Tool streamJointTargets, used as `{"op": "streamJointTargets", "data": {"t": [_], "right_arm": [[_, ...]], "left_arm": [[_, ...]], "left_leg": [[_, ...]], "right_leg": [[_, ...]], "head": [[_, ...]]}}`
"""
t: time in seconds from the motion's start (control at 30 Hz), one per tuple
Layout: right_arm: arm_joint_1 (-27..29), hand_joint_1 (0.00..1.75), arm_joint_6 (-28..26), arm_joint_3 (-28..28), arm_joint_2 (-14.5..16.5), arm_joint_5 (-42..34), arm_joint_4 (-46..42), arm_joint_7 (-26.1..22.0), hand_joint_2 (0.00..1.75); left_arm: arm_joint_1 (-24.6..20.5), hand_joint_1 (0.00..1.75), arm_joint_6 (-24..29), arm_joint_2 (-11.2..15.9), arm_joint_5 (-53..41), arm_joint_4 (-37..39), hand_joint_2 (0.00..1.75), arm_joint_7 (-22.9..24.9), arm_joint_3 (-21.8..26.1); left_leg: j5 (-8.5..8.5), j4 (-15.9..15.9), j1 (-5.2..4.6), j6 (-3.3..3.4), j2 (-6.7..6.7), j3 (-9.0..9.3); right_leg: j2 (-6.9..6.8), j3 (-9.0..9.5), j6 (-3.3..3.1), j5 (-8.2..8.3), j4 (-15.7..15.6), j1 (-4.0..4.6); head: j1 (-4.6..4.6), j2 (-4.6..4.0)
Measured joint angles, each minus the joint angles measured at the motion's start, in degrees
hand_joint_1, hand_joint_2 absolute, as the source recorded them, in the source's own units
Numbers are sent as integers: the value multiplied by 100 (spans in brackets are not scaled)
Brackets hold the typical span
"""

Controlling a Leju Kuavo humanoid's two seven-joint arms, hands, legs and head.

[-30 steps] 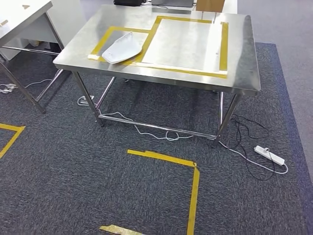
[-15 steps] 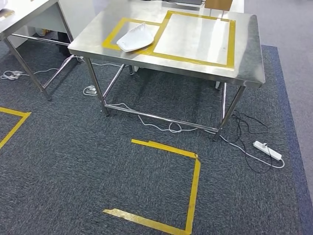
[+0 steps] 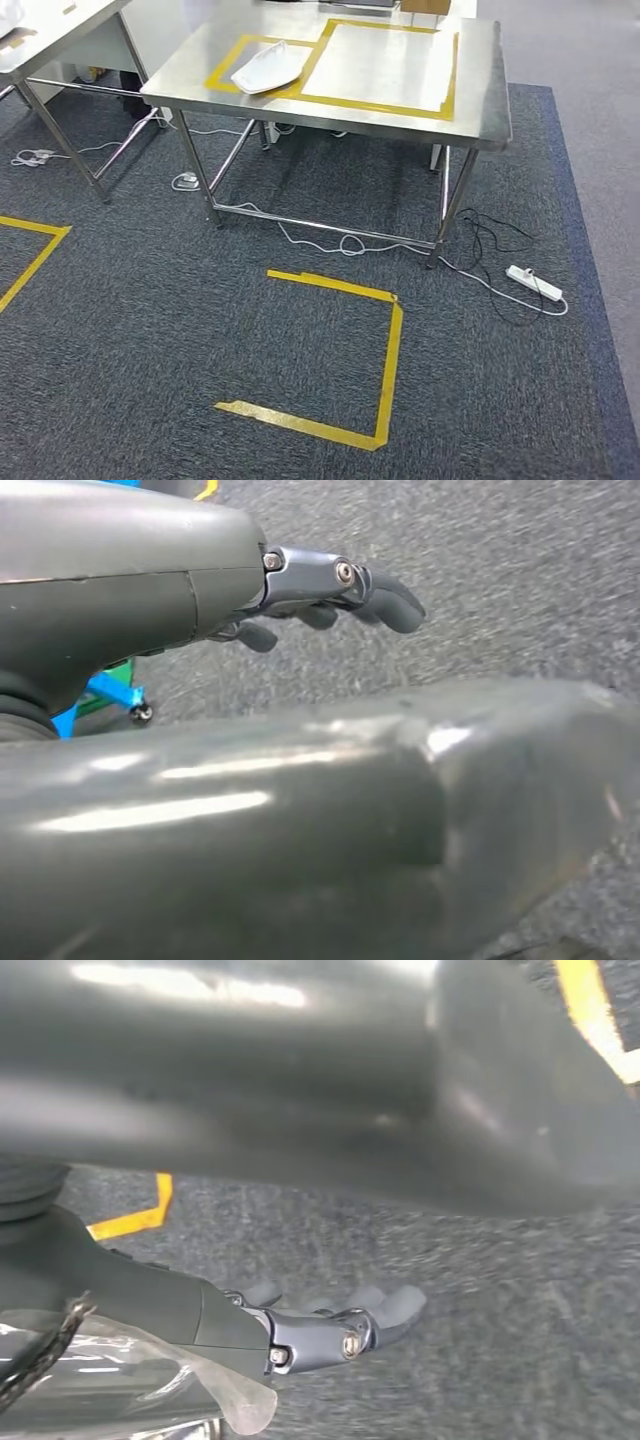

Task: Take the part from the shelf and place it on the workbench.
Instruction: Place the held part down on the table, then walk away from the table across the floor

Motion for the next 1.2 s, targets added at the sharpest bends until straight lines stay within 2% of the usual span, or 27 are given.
{"op": "streamJointTargets", "data": {"t": [0.03, 0.07, 0.1, 0.13, 0.2, 0.23, 0.3, 0.33, 0.4, 0.43, 0.53, 0.57, 0.6, 0.63, 0.67, 0.7, 0.73, 0.8, 0.83, 0.9, 0.97, 1.03, 1.07, 1.1, 1.13, 1.17, 1.2], "right_arm": [[1, 0, 0, -5, 2, 0, -3, -1, 0], [1, 0, 0, -9, 2, 0, -3, -1, 0], [0, 0, 0, -13, 2, 1, -5, -2, 0], [-2, 0, -1, -15, 2, 1, -7, -2, 0], [-10, 0, -1, -18, 2, 2, -11, -2, 0], [-15, 0, -1, -19, 2, 2, -14, -2, 0], [-22, 0, -1, -21, 4, 4, -24, -2, 0], [-22, 0, -1, -22, 5, 4, -28, -2, 0], [-15, 0, -1, -31, 6, 5, -32, -2, 0], [-5, 0, -1, -38, 6, 7, -32, -2, 0], [10, 0, 1, -66, 5, 30, -31, -11, 0], [6, 0, 1, -71, 5, 43, -28, -19, 0], [2, 0, 1, -73, 4, 55, -26, -27, 0], [0, 0, 0, -74, 3, 64, -24, -33, 0], [0, 0, -2, -77, 3, 70, -24, -38, 0], [0, 0, -3, -81, 2, 74, -24, -41, 0], [-4, 0, -4, -85, -2, 76, -24, -44, 0], [-32, 0, -4, -89, -9, 78, -25, -51, 0], [-51, 0, -4, -88, -13, 79, -24, -53, 0], [-58, 0, -4, -90, -13, 81, -23, -55, 0], [-33, 0, -5, -98, -13, 82, -22, -55, 0], [-19, 0, -4, -105, -12, 84, -19, -55, 0], [-17, 0, -3, -107, -11, 85, -17, -56, 0], [-17, 0, -2, -108, -11, 86, -16, -56, 0], [-20, 0, -2, -108, -12, 86, -15, -58, 0], [-21, 0, -3, -109, -13, 86, -15, -59, 0], [-21, 0, -5, -110, -13, 86, -15, -61, 0]], "left_arm": [[1, 0, -2, -1, -2, -5, 0, 1, 20], [1, 0, -3, -1, -4, -11, 0, 0, 41], [1, 0, -3, -2, -6, -19, 0, -2, 62], [1, 0, -4, -4, -5, -30, 0, -4, 84], [0, 0, -4, -9, -2, -64, 0, -9, 114], [-3, 0, -4, -11, -2, -81, 0, -11, 120], [-10, 0, -3, -18, -3, -116, 0, -19, 131], [-11, 0, -2, -21, -4, -126, 0, -21, 139], [-5, 0, -2, -29, -2, -132, 0, -23, 168], [-1, 0, -3, -33, -2, -133, 0, -22, 185], [4, 0, -8, -43, -52, -138, 0, 18, 263], [6, 0, -10, -45, -90, -139, 0, 34, 300], [7, 0, -12, -46, -127, -139, 0, 43, 340], [8, 0, -13, -46, -156, -139, 0, 46, 378], [7, 0, -14, -47, -176, -139, 0, 46, 409], [7, 0, -14, -48, -188, -139, 0, 45, 435], [6, 0, -15, -51, -195, -139, 0, 44, 455], [3, 0, -16, -56, -202, -139, 0, 43, 494], [1, 0, -17, -57, -206, -139, 0, 42, 511], [0, 0, -19, -55, -225, -138, 0, 39, 543], [2, 0, -20, -52, -247, -137, 0, 35, 575], [1, 0, -19, -50, -256, -136, 0, 31, 608], [1, 0, -19, -49, -257, -135, 0, 30, 623], [1, 0, -19, -49, -257, -135, 0, 28, 639], [0, 0, -19, -49, -258, -134, 0, 27, 651], [-2, 0, -19, -50, -259, -134, 0, 27, 659], [-3, 0, -19, -50, -260, -134, 0, 27, 664]], "left_leg": [[-274, 391, 17, -26, -2, -51], [-400, 748, 33, -48, -2, -69], [-365, 993, 52, -64, -2, -33], [-206, 1075, 70, -75, -2, 75], [90, 689, 101, -82, -6, 541], [60, 261, 105, -74, -14, 874], [-212, -518, 90, -18, -35, 1385], [-298, -720, 70, 21, -42, 1475], [-247, -788, 56, 107, -26, 1384], [-187, -793, 55, 154, -14, 1309], [15, -803, 36, 244, 16, 1051], [85, -800, 18, 252, 27, 960], [155, -795, -1, 256, 40, 870], [221, -788, -19, 257, 50, 784], [282, -781, -34, 255, 55, 708], [338, -774, -44, 248, 56, 647], [382, -763, -56, 236, 55, 608], [462, -737, -76, 196, 61, 564], [502, -726, -82, 168, 66, 541], [553, -700, -80, 100, 64, 486], [317, -648, -70, 57, 42, 451], [40, -616, -64, 170, 28, 439], [109, -640, -65, 269, 27, 443], [325, -666, -62, 320, 20, 431], [503, -703, -53, 298, 15, 429], [671, -735, -42, 230, 10, 423], [728, -750, -33, 162, 7, 417]], "right_leg": [[-5, -114, -6, 68, 35, 0], [-12, -237, -2, 133, 79, 0], [-23, -355, 7, 195, 133, -1], [-33, -487, 20, 253, 199, -1], [-41, -742, 61, 361, 343, -6], [-38, -856, 89, 408, 410, -2], [-32, -984, 154, 511, 484, 5], [-33, -1018, 191, 573, 487, 2], [-21, -1094, 269, 619, 499, -24], [-5, -1158, 299, 501, 577, -36], [39, -1425, 328, -301, 1414, -38], [44, -1491, 326, -449, 1774, -35], [45, -1508, 317, -424, 2039, -33], [45, -1454, 299, -272, 2159, -29], [45, -1300, 273, -60, 2083, -20], [45, -1044, 239, 112, 1819, -4], [45, -707, 197, 153, 1399, 19], [45, -98, 143, -29, 507, 51], [47, 54, 123, -147, 226, 60], [44, 70, 78, -199, 41, 45], [33, 18, 58, -194, 44, 44], [29, -22, 64, -177, 70, 65], [31, -35, 63, -156, 81, 72], [32, -46, 50, -130, 91, 84], [32, -59, 45, -126, 104, 95], [30, -72, 40, -122, 118, 103], [28, -85, 35, -121, 129, 106]], "head": [[-8, 0], [-9, 0], [-8, 0], [-8, 0], [-8, 0], [-11, 0], [-7, 0], [-3, 0], [-1, 0], [6, 0], [28, 0], [31, 0], [33, 0], [32, 0], [31, 0], [32, 0], [31, 0], [33, 0], [33, 0], [44, 1], [24, 0], [1, 0], [-2, 0], [1, 0], [-3, 0], [0, 0], [-1, 0]]}}
